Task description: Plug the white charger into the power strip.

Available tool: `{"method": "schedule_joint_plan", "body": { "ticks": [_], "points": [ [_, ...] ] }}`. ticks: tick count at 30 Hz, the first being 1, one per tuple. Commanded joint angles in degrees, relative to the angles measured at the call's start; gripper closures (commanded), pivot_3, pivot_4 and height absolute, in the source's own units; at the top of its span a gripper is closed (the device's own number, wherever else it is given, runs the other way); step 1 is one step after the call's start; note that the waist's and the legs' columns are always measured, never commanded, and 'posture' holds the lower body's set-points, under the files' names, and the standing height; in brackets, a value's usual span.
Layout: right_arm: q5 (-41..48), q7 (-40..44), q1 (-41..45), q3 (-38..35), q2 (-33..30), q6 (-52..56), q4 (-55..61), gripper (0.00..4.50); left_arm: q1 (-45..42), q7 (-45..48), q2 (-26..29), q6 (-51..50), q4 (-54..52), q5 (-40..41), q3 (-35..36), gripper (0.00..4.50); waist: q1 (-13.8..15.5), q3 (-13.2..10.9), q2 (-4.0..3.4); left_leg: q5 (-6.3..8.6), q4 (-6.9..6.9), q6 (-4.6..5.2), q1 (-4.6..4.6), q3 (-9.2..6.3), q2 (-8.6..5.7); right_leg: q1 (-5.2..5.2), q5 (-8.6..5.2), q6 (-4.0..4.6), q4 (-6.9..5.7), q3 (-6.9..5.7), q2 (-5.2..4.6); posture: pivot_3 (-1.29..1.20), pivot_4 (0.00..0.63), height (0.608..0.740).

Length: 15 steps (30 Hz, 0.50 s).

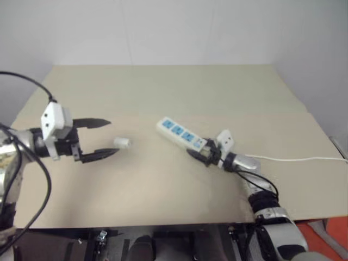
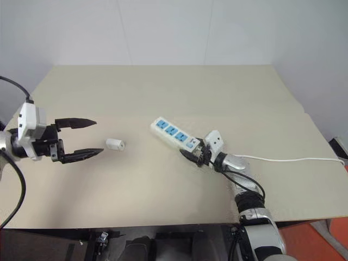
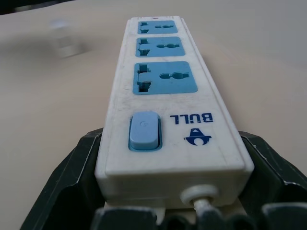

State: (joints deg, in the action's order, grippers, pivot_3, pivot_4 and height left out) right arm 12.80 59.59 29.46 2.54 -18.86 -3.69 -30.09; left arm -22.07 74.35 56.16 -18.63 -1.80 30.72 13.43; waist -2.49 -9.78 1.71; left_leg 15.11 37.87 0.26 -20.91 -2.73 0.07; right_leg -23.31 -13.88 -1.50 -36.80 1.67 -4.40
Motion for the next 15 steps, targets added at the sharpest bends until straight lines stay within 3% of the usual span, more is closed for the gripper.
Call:
{"method": "schedule_joint_plan", "body": {
  "ticks": [1,9,15],
  "points": [
    [3.0,9.4,-1.2,2.1,-3.2,1.6,7.1,1.07,-7.1,3.3,1.5,2.6,6.4,-3.5,-3.9,0.00,0.0,0.0,0.01,0.00,0.00,0.00,-0.09,0.02,0.00,-0.07,0.00,0.00,0.00,0.00,0.00,0.00,0.150,0.740],
    [2.2,18.0,-3.1,5.9,-7.2,-0.8,11.4,1.07,-27.9,4.7,-0.8,0.6,22.4,-14.0,-15.4,0.00,-0.1,-0.1,0.04,-0.01,0.16,0.00,-0.60,0.33,-0.04,-0.73,0.01,-0.01,-0.28,0.04,0.02,0.00,0.150,0.740],
    [0.8,17.1,-2.6,7.0,-6.2,-2.5,8.9,1.07,-40.3,16.0,-0.6,-1.4,27.5,-23.7,-30.1,0.00,-0.2,-0.1,0.04,-0.03,0.49,-0.02,-1.06,0.30,-0.05,-0.93,0.04,-0.06,-0.36,0.03,0.05,0.00,0.150,0.740]
  ]
}}
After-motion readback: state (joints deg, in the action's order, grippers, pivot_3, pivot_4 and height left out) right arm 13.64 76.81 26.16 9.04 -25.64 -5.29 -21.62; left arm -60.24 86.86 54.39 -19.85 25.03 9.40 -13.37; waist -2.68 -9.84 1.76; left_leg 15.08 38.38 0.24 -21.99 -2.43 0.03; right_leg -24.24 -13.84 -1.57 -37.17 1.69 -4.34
